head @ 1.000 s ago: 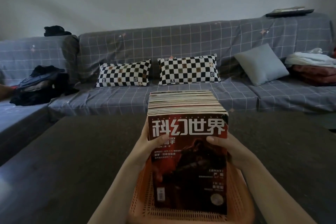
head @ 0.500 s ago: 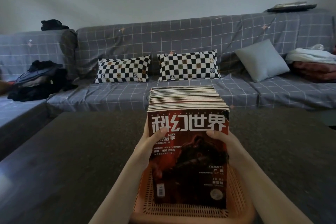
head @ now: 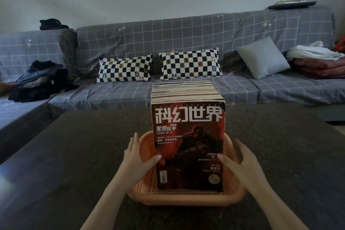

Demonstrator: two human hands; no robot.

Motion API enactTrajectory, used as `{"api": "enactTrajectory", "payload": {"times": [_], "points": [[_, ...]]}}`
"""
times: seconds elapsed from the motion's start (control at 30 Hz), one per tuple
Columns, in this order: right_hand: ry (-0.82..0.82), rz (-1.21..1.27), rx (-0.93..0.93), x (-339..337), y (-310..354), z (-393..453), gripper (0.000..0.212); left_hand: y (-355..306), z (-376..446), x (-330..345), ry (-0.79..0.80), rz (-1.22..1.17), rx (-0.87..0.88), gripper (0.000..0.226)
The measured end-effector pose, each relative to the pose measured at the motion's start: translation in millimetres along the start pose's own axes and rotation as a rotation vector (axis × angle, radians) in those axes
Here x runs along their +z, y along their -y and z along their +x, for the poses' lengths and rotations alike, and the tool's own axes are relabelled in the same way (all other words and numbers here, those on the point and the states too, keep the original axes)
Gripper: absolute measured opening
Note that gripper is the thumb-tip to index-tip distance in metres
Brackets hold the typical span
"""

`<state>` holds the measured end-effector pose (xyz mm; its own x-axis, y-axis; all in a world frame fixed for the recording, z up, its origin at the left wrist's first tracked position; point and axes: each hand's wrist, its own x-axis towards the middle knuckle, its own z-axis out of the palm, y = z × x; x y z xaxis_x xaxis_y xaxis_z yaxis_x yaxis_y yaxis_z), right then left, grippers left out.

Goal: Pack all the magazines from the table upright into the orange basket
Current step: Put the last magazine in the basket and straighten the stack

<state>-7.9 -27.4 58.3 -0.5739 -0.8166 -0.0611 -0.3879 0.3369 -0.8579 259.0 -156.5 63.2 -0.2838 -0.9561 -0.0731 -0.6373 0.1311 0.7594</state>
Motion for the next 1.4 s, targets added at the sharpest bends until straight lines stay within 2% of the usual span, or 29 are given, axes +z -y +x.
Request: {"api": "enactTrajectory", "payload": {"times": [0.1, 0.23, 0.33, 0.43, 0.87, 0.97, 1.07, 1.17, 1.4], "points": [[0.077, 0.168, 0.204, 7, -11, -19, 0.085, 14, -12, -4, 0.055, -0.112, -0.120, 0.123], [0.060, 0.297, 0.273, 8, -10, -30, 0.064, 21, -25, -5, 0.111, -0.423, -0.320, 0.090], [0.029, 0.335, 0.262, 9, -8, -31, 0.059, 19, -26, -3, 0.102, -0.418, -0.305, 0.071], [0.014, 0.361, 0.263, 10, -9, -31, 0.060, 15, -26, -3, 0.084, -0.401, -0.306, 0.065], [-0.053, 0.428, 0.220, -14, -34, -11, 0.056, -11, -17, 27, 0.093, -0.399, -0.278, 0.058], [-0.087, 0.403, 0.253, -32, -42, 0, 0.062, -25, -9, 45, 0.104, -0.422, -0.269, 0.064], [-0.118, 0.386, 0.270, -53, -52, 14, 0.056, -42, -1, 68, 0.112, -0.424, -0.263, 0.070], [-0.149, 0.373, 0.279, -77, -66, 30, 0.053, -62, 8, 94, 0.123, -0.431, -0.251, 0.070], [-0.193, 0.348, 0.280, -140, -97, 75, 0.059, -117, 34, 160, 0.138, -0.455, -0.217, 0.072]]}}
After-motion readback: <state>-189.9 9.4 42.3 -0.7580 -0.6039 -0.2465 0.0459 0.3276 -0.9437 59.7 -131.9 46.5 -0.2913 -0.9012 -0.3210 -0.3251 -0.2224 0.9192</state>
